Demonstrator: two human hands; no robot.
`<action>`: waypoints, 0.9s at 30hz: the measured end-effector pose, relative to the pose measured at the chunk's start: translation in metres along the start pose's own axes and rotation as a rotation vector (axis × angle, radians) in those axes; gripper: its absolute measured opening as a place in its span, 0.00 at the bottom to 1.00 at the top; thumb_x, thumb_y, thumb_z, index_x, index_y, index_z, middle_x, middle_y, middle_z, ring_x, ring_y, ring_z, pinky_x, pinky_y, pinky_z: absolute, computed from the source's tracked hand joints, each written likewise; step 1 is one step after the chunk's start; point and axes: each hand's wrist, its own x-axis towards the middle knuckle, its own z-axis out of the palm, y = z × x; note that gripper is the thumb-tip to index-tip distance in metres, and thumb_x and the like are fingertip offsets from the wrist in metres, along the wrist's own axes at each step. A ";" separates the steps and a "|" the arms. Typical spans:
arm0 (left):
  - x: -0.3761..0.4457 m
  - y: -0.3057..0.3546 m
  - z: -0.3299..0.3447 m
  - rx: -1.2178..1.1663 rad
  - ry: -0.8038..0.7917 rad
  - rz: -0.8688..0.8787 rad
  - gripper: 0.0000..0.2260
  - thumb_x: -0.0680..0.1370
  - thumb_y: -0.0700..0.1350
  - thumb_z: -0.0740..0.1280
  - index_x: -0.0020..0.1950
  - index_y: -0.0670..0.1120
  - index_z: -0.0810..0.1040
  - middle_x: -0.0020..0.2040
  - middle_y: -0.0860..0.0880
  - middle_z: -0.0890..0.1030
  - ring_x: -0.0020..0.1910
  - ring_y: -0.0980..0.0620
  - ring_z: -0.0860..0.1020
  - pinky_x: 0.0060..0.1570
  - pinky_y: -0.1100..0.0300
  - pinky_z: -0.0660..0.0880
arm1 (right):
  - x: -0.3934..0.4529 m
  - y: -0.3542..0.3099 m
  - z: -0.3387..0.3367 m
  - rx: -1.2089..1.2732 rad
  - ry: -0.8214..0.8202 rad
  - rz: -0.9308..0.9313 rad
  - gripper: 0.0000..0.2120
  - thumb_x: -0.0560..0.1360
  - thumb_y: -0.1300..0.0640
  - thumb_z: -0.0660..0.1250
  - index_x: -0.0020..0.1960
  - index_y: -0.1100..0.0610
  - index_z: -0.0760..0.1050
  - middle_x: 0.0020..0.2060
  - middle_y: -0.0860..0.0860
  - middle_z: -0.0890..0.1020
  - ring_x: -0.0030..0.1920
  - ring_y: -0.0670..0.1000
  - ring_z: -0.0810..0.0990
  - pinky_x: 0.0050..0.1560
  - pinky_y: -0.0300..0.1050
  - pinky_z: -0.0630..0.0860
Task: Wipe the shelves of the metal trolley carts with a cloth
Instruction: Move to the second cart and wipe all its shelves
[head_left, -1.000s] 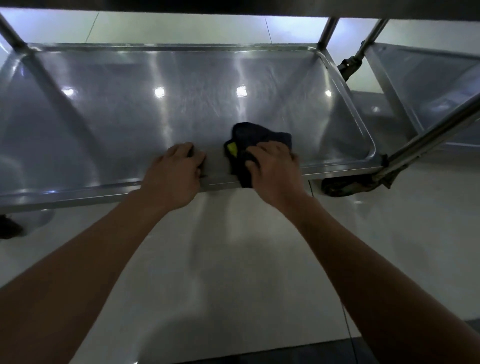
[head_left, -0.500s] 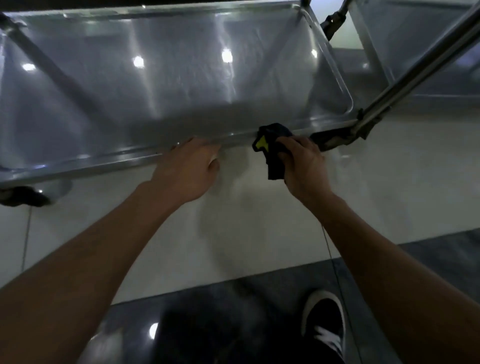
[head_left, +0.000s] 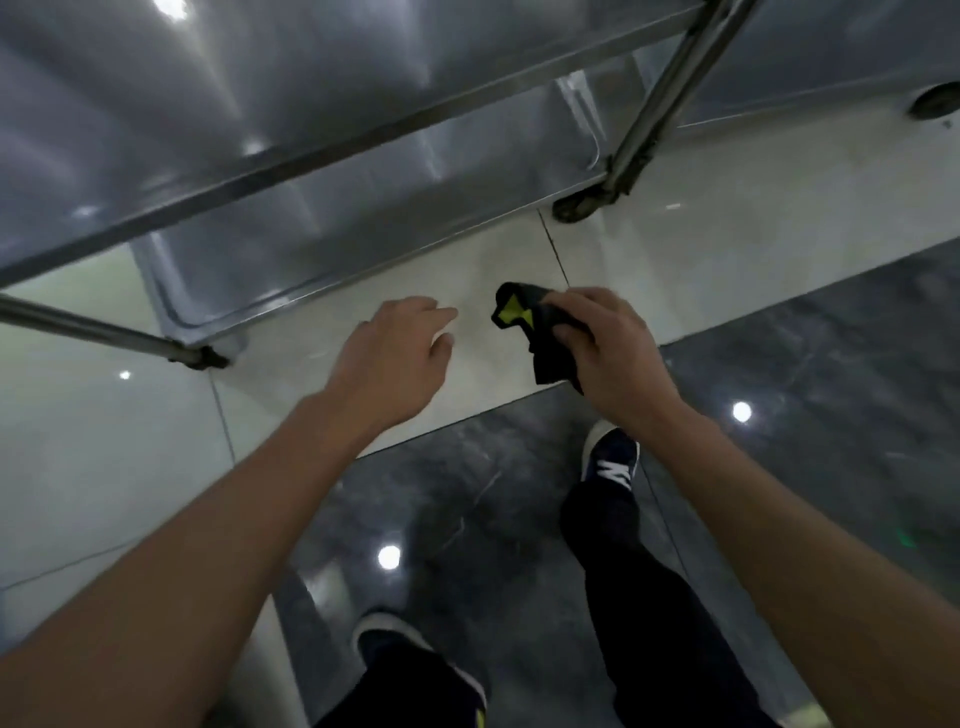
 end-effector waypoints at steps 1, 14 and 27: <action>-0.013 0.013 -0.013 -0.030 -0.015 0.005 0.18 0.84 0.49 0.59 0.74 0.50 0.73 0.74 0.49 0.72 0.72 0.46 0.67 0.70 0.48 0.66 | -0.016 -0.013 -0.016 0.037 0.008 0.016 0.15 0.81 0.61 0.63 0.66 0.54 0.77 0.63 0.53 0.77 0.62 0.56 0.74 0.63 0.58 0.73; -0.089 0.227 -0.178 -0.475 -0.027 -0.078 0.15 0.84 0.52 0.60 0.70 0.54 0.77 0.66 0.57 0.78 0.59 0.64 0.73 0.54 0.77 0.62 | -0.112 -0.106 -0.265 0.111 0.091 -0.070 0.14 0.79 0.64 0.65 0.62 0.55 0.80 0.64 0.52 0.77 0.63 0.54 0.73 0.65 0.56 0.71; 0.009 0.423 -0.322 -0.663 0.240 -0.137 0.09 0.80 0.57 0.66 0.57 0.56 0.76 0.50 0.61 0.79 0.49 0.65 0.77 0.44 0.70 0.72 | -0.026 -0.110 -0.502 -0.027 0.091 -0.435 0.13 0.79 0.56 0.65 0.61 0.53 0.81 0.64 0.53 0.76 0.66 0.54 0.71 0.68 0.56 0.69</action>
